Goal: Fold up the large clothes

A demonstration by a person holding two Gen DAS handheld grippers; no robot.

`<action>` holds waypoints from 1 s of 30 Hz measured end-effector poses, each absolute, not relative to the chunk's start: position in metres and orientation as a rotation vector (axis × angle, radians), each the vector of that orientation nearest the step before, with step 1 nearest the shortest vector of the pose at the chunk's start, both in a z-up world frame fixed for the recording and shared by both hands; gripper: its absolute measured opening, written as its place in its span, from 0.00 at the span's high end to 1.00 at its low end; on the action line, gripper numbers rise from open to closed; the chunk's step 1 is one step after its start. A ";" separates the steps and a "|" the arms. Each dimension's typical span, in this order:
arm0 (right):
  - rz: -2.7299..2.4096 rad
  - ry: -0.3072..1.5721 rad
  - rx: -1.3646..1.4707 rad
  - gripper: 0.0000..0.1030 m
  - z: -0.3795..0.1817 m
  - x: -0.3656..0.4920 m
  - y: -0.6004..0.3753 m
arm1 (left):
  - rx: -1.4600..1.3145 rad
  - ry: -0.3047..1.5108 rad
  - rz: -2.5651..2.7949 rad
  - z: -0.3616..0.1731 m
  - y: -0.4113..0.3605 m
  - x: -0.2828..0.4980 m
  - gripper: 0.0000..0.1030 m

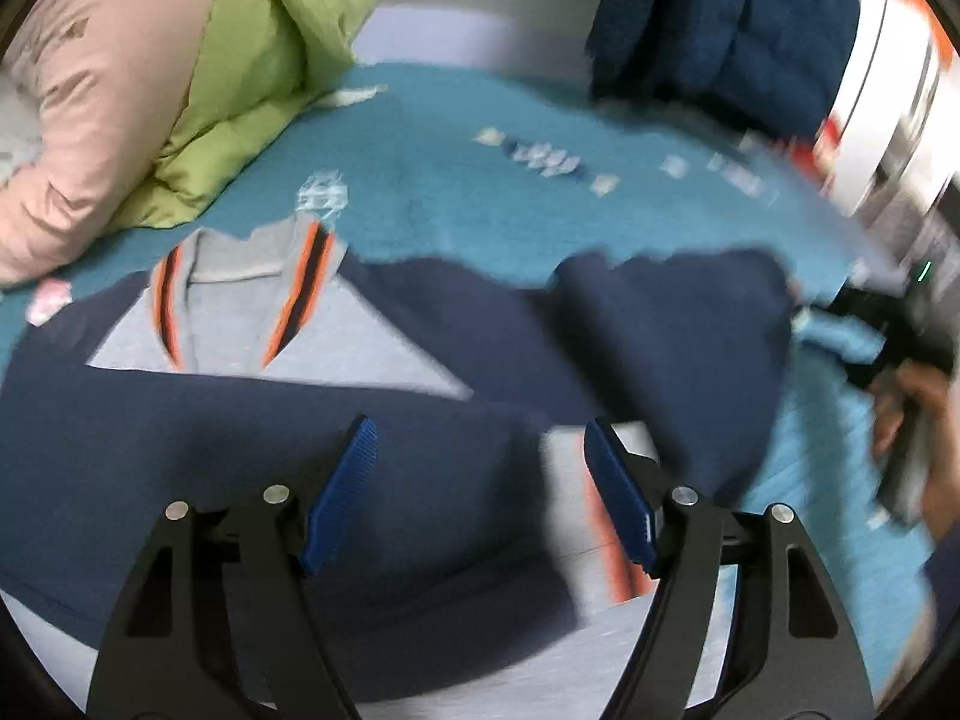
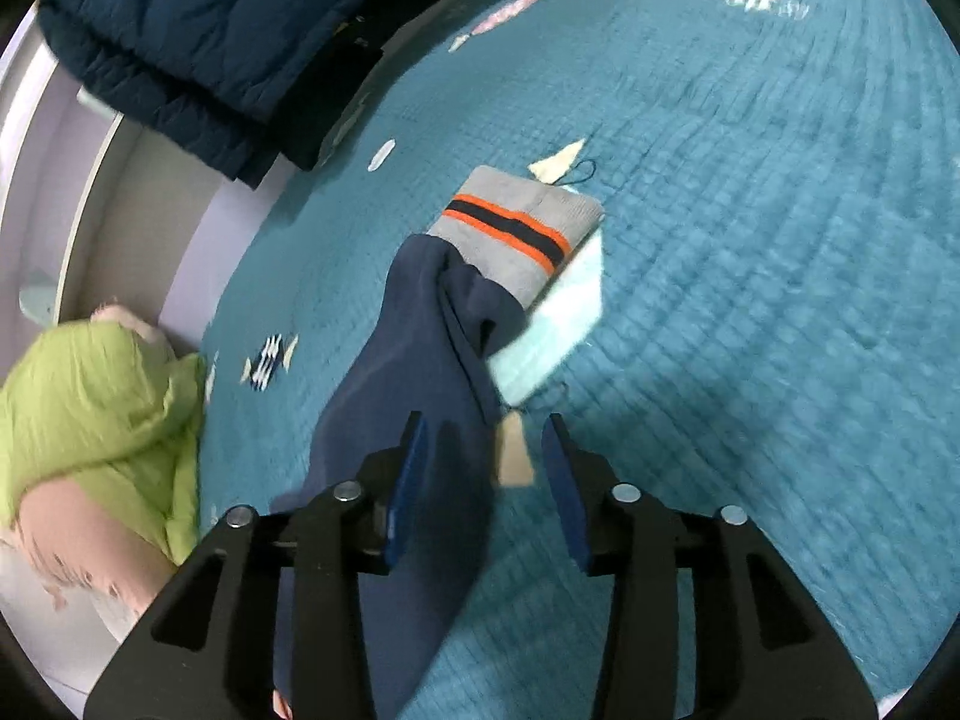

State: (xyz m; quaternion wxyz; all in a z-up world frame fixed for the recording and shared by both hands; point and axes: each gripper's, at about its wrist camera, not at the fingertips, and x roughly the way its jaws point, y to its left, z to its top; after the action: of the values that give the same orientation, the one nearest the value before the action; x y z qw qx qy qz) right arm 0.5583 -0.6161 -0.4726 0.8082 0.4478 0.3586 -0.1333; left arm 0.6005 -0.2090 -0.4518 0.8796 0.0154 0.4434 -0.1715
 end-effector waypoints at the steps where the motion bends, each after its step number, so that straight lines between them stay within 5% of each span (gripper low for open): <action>1: -0.278 0.754 0.979 0.61 -0.475 0.562 -0.618 | 0.059 0.955 -0.355 -0.460 -0.213 0.602 0.29; 5: -0.207 0.713 1.043 0.62 -0.483 0.576 -0.620 | 0.115 1.006 -0.352 -0.482 -0.221 0.603 0.30; 6: -0.185 0.710 1.040 0.71 -0.483 0.580 -0.618 | 0.122 1.004 -0.354 -0.483 -0.223 0.604 0.30; 7: -0.188 0.718 1.018 0.95 -0.481 0.581 -0.616 | 0.122 1.010 -0.356 -0.484 -0.223 0.606 0.30; 22: -0.041 0.432 0.372 0.94 -0.281 0.489 -0.439 | -0.167 1.002 -0.323 -0.431 -0.104 0.607 0.28; 30: 0.163 0.508 0.224 0.94 -0.285 0.512 -0.246 | -0.222 1.001 -0.114 -0.404 0.032 0.596 0.27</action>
State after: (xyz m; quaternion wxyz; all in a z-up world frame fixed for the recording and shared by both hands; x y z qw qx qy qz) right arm 0.5125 -0.2459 -0.2855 0.9585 0.1104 0.2503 0.0802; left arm 0.5957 0.0321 -0.4040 0.8699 -0.1061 0.4785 -0.0543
